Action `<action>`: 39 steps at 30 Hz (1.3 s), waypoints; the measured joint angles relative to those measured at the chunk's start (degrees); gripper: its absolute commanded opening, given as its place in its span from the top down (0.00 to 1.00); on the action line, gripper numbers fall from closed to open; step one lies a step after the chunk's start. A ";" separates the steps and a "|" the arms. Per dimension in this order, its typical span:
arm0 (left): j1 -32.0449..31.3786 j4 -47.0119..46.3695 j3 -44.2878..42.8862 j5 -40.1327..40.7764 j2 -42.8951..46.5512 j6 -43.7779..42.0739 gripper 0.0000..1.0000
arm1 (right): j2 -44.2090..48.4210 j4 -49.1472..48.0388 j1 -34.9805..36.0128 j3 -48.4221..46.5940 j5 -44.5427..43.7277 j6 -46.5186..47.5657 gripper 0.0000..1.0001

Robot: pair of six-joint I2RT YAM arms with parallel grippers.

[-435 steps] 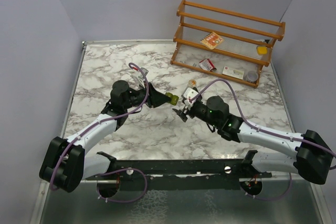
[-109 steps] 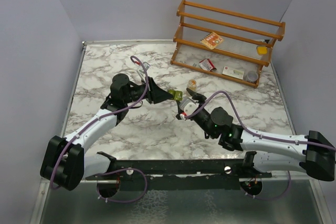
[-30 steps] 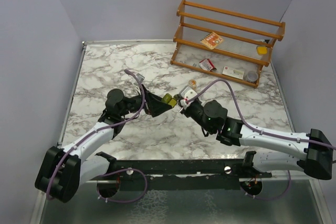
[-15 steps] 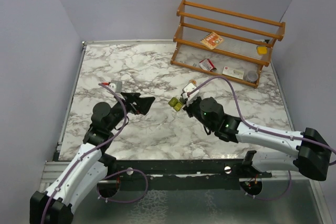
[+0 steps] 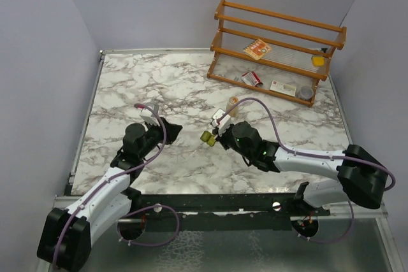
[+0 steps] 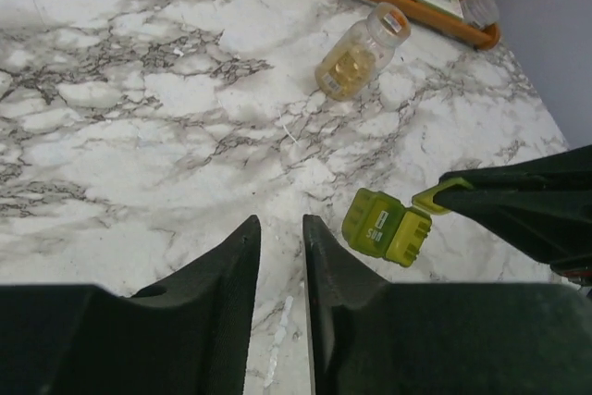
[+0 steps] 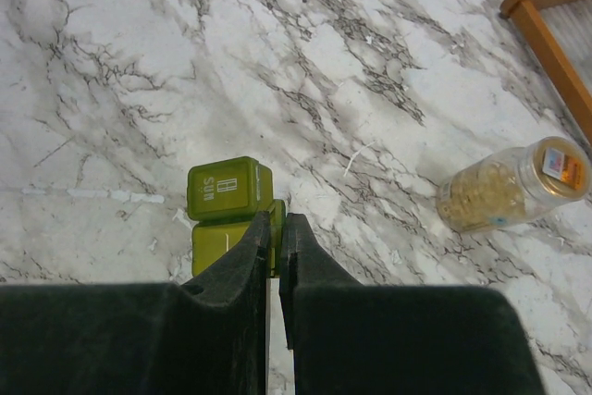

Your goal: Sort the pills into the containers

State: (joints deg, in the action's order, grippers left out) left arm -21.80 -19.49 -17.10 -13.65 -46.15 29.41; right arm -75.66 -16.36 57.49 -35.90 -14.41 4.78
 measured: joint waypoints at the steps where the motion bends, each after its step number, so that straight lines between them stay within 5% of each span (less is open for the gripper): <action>1: -0.02 -1.44 1.42 -0.33 -0.59 -0.17 0.77 | -0.68 -0.48 -0.24 0.00 0.57 0.00 0.99; 15: -0.02 -19.12 8.96 -5.07 4.04 -2.58 0.89 | -11.30 -5.16 -6.14 -2.05 11.32 -1.64 0.99; 39: -1.68 -37.35 6.97 -18.14 -27.69 -3.15 1.00 | -19.34 -7.76 -7.37 -4.79 16.17 -4.98 0.99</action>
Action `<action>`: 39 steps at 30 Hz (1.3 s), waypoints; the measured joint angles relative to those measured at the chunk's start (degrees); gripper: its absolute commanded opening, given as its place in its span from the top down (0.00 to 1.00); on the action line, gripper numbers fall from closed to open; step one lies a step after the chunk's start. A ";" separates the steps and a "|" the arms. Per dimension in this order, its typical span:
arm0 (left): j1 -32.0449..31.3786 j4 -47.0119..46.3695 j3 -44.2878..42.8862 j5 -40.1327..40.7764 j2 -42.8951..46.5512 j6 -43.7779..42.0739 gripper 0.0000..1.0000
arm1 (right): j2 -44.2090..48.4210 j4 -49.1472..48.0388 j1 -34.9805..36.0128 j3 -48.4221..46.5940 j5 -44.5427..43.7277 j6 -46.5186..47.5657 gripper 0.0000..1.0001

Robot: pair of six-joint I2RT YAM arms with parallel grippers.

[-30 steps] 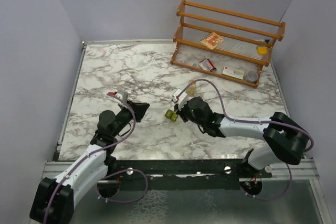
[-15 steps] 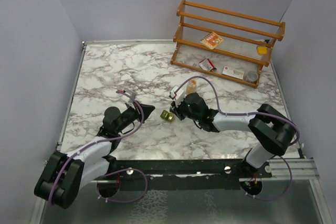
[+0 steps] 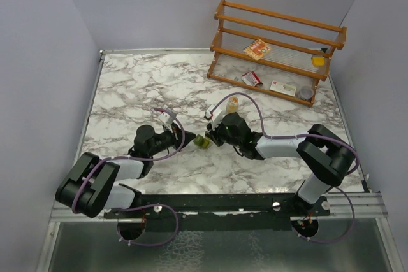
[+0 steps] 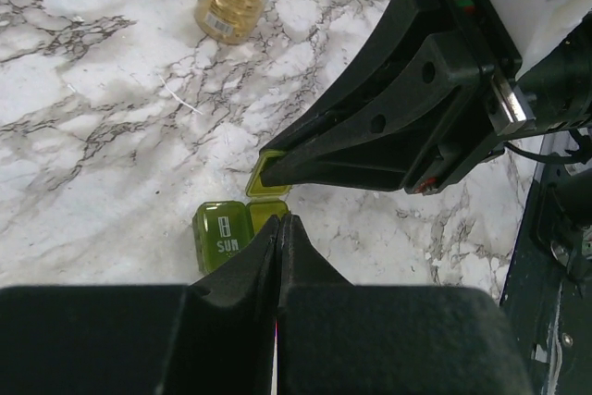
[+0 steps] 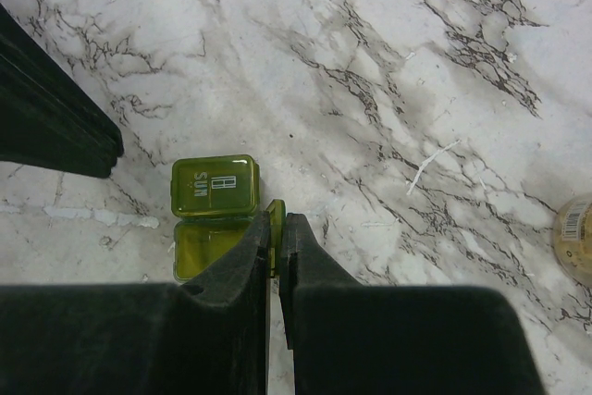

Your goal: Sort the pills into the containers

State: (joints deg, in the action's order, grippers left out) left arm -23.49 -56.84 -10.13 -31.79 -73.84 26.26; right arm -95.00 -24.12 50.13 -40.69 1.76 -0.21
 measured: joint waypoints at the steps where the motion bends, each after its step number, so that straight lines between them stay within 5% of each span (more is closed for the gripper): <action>1: -0.20 -0.48 -0.24 -0.26 -1.11 0.02 1.00 | 0.00 0.00 0.00 -0.04 0.00 0.00 0.99; 39: -3.37 -8.96 -7.06 -0.48 -27.23 5.79 1.00 | 0.02 -2.05 0.00 -0.31 -0.20 0.07 0.99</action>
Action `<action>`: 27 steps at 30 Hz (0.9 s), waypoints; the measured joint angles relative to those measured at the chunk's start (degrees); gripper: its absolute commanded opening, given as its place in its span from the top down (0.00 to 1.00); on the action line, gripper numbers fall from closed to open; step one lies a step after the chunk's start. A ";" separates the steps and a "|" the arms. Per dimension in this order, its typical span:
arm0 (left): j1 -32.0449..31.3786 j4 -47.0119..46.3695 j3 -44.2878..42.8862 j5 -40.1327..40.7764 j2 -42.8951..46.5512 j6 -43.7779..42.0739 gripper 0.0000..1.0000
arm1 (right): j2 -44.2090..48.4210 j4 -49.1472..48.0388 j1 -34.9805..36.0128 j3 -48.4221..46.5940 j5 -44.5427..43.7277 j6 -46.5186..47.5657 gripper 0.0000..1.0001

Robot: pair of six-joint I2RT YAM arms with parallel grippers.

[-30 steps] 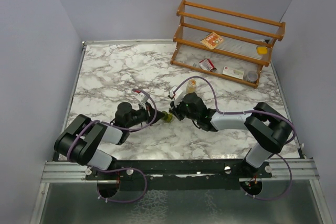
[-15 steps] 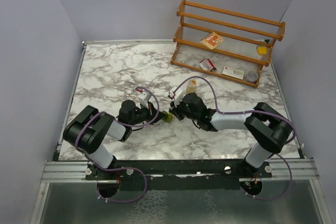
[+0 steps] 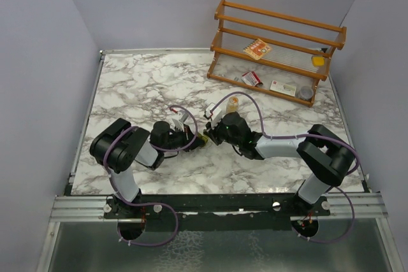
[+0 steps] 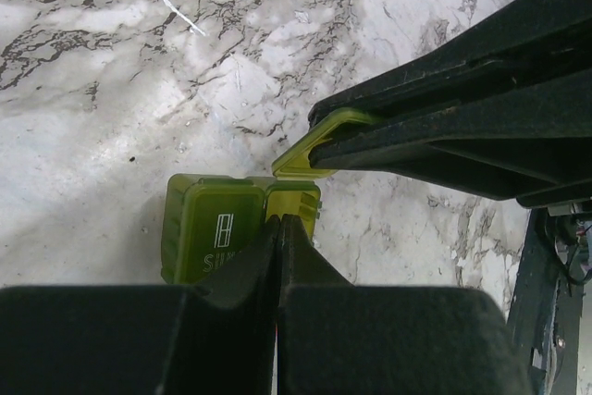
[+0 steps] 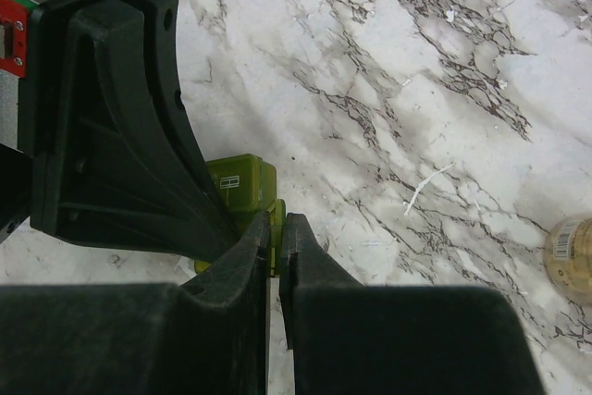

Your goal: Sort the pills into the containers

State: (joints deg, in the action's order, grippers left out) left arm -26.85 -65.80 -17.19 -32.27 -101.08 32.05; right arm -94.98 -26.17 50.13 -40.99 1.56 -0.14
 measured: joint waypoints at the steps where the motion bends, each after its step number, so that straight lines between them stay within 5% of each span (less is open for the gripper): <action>1: -0.04 -0.28 -0.26 0.00 -0.44 0.24 1.00 | 0.00 -0.04 0.00 0.00 0.00 0.02 0.99; 14: -0.11 0.98 0.07 -0.28 3.13 0.83 1.00 | -0.07 0.55 0.00 -0.02 -0.92 0.63 0.99; 23: -0.11 4.26 0.37 -0.33 12.48 -0.35 1.00 | -0.13 1.31 0.00 -0.55 -1.38 0.39 0.62; 27: -0.11 5.51 0.37 -0.33 12.81 -0.90 1.00 | -0.13 1.73 0.00 -1.92 -1.55 0.44 0.57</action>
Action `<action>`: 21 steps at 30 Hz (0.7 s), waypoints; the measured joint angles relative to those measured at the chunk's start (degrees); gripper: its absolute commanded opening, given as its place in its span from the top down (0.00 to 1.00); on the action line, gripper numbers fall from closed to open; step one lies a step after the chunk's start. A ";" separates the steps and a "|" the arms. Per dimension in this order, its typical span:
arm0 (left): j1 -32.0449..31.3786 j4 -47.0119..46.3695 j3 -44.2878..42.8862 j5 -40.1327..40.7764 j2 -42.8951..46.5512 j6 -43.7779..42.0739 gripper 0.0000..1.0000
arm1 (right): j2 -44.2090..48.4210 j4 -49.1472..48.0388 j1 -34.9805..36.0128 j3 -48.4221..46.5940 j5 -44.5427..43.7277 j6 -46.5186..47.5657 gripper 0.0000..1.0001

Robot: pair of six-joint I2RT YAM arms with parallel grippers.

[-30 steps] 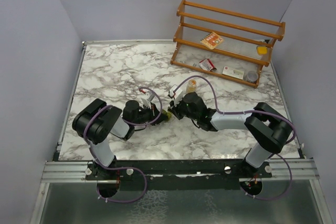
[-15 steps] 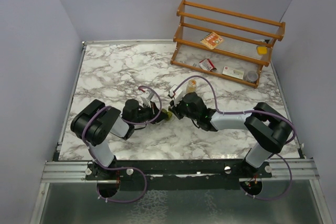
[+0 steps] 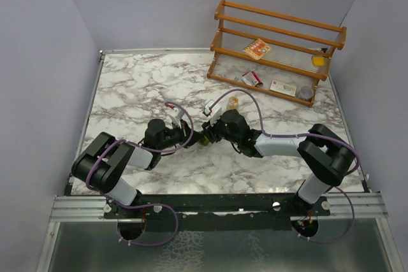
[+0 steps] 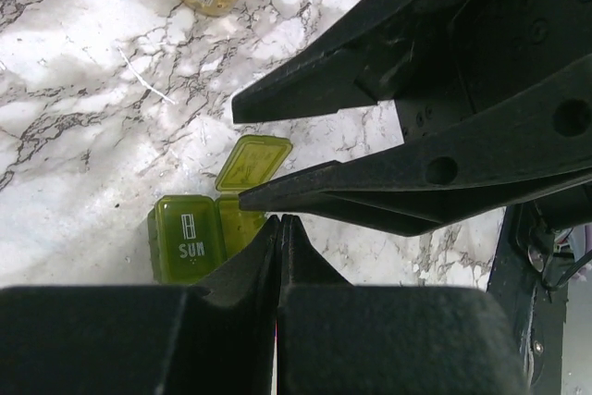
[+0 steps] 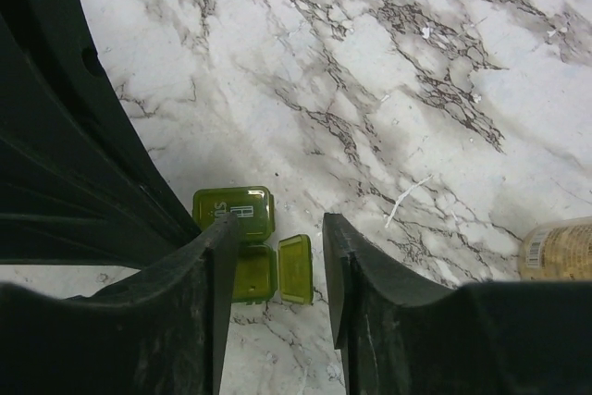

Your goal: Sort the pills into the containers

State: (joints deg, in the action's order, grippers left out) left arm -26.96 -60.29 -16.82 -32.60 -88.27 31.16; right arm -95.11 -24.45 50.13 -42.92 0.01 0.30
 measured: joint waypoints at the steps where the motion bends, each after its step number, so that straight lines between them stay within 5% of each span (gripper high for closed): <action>1: 0.00 0.46 0.00 0.00 0.00 -0.04 1.00 | 0.00 0.00 0.00 -0.20 -0.09 0.00 0.56; 13: 0.00 4.24 0.02 0.11 3.69 -1.16 1.00 | 2.36 1.90 0.00 -2.51 -4.66 1.99 0.52; 21: 0.13 10.27 0.63 3.06 14.69 -2.51 0.90 | 5.11 3.41 -1.07 -9.60 -20.33 5.09 0.45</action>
State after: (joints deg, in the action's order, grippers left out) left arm -26.83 -50.02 -16.19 -29.54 -73.58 28.64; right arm -90.00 -21.04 49.06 -52.51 -20.32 5.39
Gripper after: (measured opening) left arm 0.059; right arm 0.546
